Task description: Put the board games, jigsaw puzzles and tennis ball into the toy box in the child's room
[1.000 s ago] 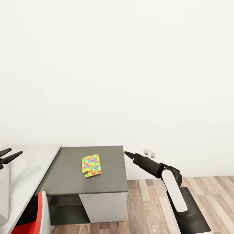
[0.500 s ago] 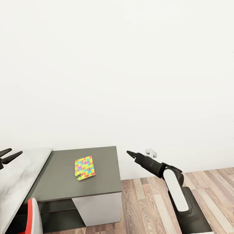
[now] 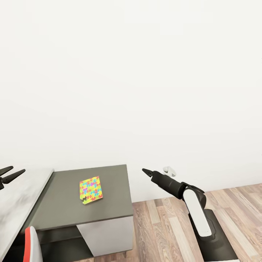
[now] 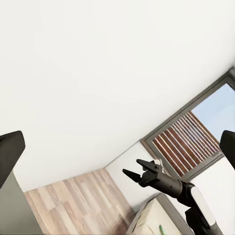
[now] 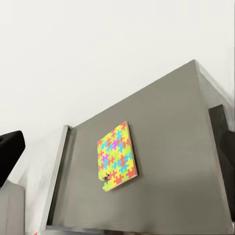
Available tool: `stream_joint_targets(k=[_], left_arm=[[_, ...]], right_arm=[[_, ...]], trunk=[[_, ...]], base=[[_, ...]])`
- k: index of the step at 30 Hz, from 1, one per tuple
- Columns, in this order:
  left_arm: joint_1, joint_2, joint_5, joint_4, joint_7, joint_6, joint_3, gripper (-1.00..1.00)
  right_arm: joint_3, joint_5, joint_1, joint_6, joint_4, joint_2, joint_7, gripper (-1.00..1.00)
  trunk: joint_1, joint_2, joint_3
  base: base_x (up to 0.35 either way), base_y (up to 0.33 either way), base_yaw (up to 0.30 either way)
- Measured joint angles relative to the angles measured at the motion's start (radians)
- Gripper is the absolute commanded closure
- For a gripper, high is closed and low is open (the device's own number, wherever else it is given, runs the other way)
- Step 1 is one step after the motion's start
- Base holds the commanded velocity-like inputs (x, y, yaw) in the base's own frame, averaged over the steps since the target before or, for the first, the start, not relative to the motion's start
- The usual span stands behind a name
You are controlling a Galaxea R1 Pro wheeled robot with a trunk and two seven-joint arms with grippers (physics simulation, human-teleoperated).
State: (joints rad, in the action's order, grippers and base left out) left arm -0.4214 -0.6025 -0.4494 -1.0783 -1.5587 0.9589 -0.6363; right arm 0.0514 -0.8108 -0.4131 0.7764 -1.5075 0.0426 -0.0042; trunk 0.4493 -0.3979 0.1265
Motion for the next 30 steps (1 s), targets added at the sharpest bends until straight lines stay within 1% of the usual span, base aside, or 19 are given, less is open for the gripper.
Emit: stream_joint_targets(k=[4, 15, 30], left_arm=[[0.000, 0.000, 0.000, 0.000, 0.000, 0.000, 0.000, -1.00], [0.000, 0.000, 0.001, 0.000, 0.001, 0.000, 0.001, -1.00], [0.000, 0.000, 0.000, 0.000, 0.001, 0.000, 0.002, -1.00]], right_arm=[[0.000, 0.000, 0.000, 0.000, 0.001, 0.000, 0.000, -1.00], [-0.004, -0.001, 0.000, 0.000, 0.001, 0.000, 0.000, -1.00], [-0.006, -0.001, 0.000, 0.000, 0.002, 0.000, 0.000, -1.00]], trunk=[[0.000, 0.000, -0.005], [0.000, 0.000, -0.018], [0.000, 0.000, -0.036]], base=[[0.066, -0.122, -0.209], [0.030, -0.222, -0.213], [0.001, -0.021, -0.214]])
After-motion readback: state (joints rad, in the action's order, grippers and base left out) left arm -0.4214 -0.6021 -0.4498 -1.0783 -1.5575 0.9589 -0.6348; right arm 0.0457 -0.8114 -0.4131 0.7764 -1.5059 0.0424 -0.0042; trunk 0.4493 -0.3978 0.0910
